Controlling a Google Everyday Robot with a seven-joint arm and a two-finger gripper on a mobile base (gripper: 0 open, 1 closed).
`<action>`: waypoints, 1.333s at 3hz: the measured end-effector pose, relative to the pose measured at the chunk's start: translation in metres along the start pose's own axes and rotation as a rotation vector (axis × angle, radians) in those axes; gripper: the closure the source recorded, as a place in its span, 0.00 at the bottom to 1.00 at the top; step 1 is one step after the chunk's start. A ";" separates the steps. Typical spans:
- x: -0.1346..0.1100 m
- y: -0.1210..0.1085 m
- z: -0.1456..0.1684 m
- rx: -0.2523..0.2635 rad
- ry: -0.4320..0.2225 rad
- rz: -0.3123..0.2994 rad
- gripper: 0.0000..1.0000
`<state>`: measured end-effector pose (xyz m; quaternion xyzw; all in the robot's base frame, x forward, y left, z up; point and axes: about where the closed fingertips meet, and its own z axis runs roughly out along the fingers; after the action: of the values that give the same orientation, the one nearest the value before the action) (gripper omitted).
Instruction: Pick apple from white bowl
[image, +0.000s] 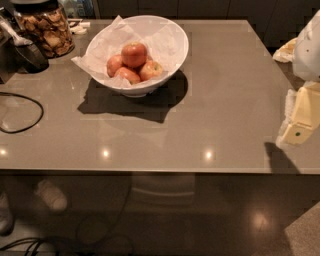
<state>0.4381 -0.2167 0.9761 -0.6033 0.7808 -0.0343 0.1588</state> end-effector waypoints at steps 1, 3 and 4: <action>0.000 0.000 0.000 0.000 0.000 0.000 0.00; -0.065 -0.046 -0.003 0.016 -0.052 -0.050 0.00; -0.089 -0.058 -0.005 0.030 -0.053 -0.111 0.00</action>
Offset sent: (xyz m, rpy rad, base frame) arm 0.0807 0.0689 0.0319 0.0686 0.0131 0.0694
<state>0.5103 -0.1480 1.0139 -0.6441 0.7409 -0.0386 0.1865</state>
